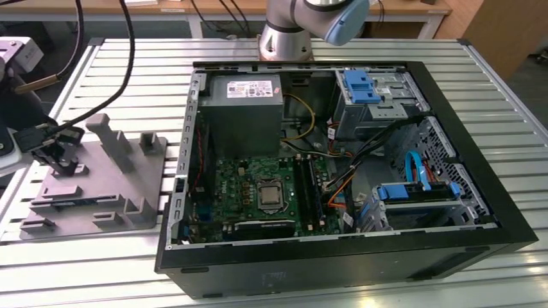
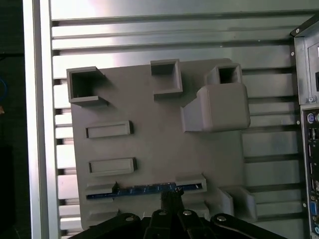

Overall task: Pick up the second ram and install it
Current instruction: 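Reach for the second ram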

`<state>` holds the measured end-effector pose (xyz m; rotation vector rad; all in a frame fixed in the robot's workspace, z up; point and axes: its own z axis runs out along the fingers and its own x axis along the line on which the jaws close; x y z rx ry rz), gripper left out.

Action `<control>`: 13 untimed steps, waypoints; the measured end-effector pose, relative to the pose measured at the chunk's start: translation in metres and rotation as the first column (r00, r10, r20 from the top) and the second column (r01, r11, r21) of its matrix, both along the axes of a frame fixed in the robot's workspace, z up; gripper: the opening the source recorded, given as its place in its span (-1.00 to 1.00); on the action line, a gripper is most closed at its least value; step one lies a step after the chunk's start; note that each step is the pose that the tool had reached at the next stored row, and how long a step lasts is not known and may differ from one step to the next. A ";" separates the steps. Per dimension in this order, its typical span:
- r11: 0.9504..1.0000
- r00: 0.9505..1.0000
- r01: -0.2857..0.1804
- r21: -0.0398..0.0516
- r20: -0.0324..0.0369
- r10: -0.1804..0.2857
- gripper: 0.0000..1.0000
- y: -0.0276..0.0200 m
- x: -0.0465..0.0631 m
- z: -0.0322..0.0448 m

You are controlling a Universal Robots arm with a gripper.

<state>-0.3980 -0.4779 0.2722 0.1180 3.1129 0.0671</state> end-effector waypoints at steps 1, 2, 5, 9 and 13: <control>1.000 1.000 0.000 0.000 0.000 0.000 -0.80 -0.0001 -0.001 -0.0018; 1.000 1.000 0.000 0.000 0.000 0.000 -0.80 -0.0002 -0.002 -0.0036; 1.000 1.000 0.000 0.000 -0.001 0.000 -0.80 -0.0008 -0.005 -0.0089; 1.000 1.000 -0.007 0.000 -0.004 0.007 -0.80 -0.0024 -0.006 -0.0157; 0.999 0.999 -0.046 -0.013 -0.011 0.046 -0.80 -0.0025 -0.006 -0.0173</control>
